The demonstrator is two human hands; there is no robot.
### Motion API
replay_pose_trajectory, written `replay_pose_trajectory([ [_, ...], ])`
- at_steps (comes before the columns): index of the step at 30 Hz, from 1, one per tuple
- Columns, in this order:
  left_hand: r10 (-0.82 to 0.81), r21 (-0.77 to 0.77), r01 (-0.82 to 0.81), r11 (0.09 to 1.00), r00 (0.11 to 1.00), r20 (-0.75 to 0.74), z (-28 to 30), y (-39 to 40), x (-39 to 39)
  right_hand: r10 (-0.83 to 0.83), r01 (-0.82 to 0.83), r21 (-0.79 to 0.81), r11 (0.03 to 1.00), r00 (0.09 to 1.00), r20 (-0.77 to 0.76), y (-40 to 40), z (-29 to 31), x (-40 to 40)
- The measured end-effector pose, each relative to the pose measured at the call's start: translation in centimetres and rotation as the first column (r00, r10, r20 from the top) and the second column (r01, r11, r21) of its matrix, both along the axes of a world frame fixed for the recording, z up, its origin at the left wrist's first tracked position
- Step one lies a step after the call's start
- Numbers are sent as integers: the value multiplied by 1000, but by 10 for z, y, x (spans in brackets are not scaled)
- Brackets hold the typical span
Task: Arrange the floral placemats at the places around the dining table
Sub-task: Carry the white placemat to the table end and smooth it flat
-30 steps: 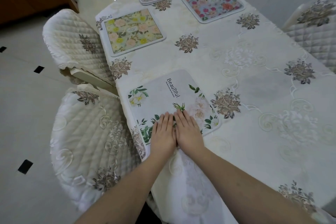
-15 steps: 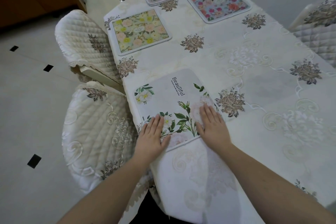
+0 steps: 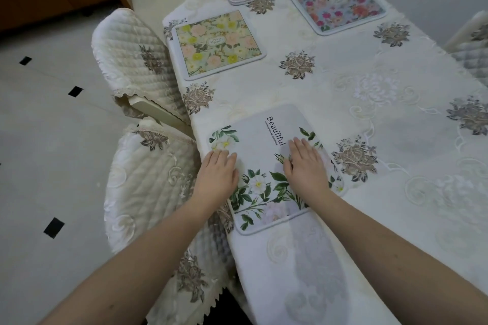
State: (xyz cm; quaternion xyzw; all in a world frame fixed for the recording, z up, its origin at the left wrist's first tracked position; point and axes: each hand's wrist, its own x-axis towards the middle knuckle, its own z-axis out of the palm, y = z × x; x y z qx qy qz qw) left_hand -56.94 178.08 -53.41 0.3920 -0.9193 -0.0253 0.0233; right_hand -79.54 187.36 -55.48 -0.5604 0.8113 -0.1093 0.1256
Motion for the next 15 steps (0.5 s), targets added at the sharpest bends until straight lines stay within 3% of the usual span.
replay_pose_trajectory([
  [6, 85, 68, -78, 995, 991, -105, -8, -33, -33, 91, -91, -29, 995, 996, 8, -56, -4, 21],
  [15, 163, 162, -146, 976, 982, -95, -45, -72, -50, 203, -195, 84, 977, 974, -99, -121, -21, 36],
])
